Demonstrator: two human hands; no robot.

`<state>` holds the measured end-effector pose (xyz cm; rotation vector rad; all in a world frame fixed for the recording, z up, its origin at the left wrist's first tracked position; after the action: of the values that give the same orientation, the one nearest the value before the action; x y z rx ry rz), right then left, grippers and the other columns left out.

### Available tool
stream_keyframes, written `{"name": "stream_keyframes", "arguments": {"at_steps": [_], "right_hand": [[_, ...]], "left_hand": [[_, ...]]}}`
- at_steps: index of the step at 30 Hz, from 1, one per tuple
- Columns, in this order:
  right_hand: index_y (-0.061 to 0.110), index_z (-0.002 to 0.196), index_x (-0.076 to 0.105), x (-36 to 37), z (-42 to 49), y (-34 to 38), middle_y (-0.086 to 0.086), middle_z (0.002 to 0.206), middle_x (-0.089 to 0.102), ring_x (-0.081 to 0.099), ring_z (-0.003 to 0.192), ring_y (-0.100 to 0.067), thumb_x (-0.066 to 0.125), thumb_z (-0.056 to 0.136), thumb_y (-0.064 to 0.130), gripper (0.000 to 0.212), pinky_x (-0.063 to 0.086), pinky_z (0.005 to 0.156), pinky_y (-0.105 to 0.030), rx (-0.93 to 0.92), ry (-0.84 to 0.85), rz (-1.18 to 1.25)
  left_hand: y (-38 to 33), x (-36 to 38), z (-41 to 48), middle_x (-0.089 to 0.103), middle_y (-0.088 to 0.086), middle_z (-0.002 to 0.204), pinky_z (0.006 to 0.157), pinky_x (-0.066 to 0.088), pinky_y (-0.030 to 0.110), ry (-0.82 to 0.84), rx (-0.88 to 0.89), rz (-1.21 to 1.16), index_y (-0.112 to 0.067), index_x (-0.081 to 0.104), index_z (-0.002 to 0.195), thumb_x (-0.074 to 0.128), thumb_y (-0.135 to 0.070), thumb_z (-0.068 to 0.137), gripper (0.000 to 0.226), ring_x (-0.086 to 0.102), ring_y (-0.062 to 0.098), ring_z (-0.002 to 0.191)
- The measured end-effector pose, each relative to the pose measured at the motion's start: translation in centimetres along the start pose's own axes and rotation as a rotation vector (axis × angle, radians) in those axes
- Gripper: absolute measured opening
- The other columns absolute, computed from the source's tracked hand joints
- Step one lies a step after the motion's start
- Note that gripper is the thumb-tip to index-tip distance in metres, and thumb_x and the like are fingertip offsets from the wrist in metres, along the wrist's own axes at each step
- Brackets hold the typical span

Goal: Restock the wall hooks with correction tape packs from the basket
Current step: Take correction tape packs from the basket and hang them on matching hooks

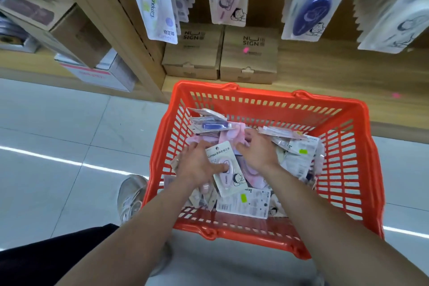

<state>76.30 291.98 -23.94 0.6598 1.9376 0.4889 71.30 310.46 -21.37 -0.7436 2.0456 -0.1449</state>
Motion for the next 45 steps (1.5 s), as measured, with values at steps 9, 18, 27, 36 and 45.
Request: {"name": "stream_keyframes", "arguments": {"at_steps": [9, 18, 27, 36, 45], "right_hand": [[0.018, 0.118, 0.064, -0.7, 0.8, -1.1, 0.002, 0.096, 0.072, 0.07, 0.092, -0.021, 0.086, 0.081, 0.011, 0.044, 0.058, 0.087, -0.044, 0.171, 0.031, 0.473], [0.017, 0.095, 0.077, -6.6, -4.6, -2.5, -0.003, 0.104, 0.075, 0.07, 0.099, -0.022, 0.069, 0.089, -0.005, 0.024, 0.051, 0.08, -0.03, 0.104, -0.086, 0.62], [0.009, 0.079, 0.077, -12.4, -9.9, 0.9, -0.001, 0.072, 0.07, 0.06, 0.066, -0.013, 0.084, 0.084, 0.016, 0.011, 0.045, 0.063, -0.026, -0.127, 0.0, 0.527], [0.019, 0.082, 0.08, -12.2, -10.5, 3.3, -0.007, 0.091, 0.079, 0.073, 0.089, -0.025, 0.054, 0.105, 0.035, 0.038, 0.055, 0.093, -0.047, -0.05, 0.06, 0.72], [0.014, 0.105, 0.07, -9.4, -7.3, -0.8, -0.002, 0.109, 0.072, 0.066, 0.092, -0.018, 0.056, 0.102, 0.015, 0.014, 0.052, 0.084, -0.036, 0.056, -0.016, 0.547]], "left_hand": [[0.8, -1.7, -0.5, 0.073, -0.006, 0.094, 0.062, 0.052, 0.024, -0.038, -0.028, -0.514, -0.026, 0.048, 0.113, 0.089, -0.016, 0.078, 0.056, 0.07, 0.014, 0.081], [-1.5, -4.2, -4.1, 0.075, 0.008, 0.106, 0.07, 0.06, 0.032, 0.01, 0.078, -0.841, -0.015, 0.056, 0.11, 0.082, 0.003, 0.081, 0.043, 0.073, 0.021, 0.09], [-4.4, -7.0, -9.4, 0.078, 0.012, 0.108, 0.085, 0.06, 0.04, 0.223, 0.274, -0.87, -0.006, 0.074, 0.114, 0.071, -0.008, 0.092, 0.022, 0.074, 0.027, 0.094], [-6.2, -5.0, -10.7, 0.077, 0.008, 0.114, 0.094, 0.058, 0.048, 0.286, 0.306, -0.819, -0.009, 0.057, 0.128, 0.08, -0.016, 0.088, 0.047, 0.074, 0.028, 0.105], [-1.9, -4.6, -6.8, 0.079, 0.008, 0.106, 0.095, 0.057, 0.056, 0.093, 0.116, -0.85, -0.007, 0.069, 0.114, 0.086, -0.019, 0.082, 0.038, 0.076, 0.028, 0.099]]}}
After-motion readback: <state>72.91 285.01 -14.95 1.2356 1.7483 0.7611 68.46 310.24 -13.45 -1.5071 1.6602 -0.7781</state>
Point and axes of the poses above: each hand's wrist, its own z-axis towards the middle knuckle, its own x-axis out of the palm, y = z × x, the point moved 2 cm from there along z, towards the middle knuckle
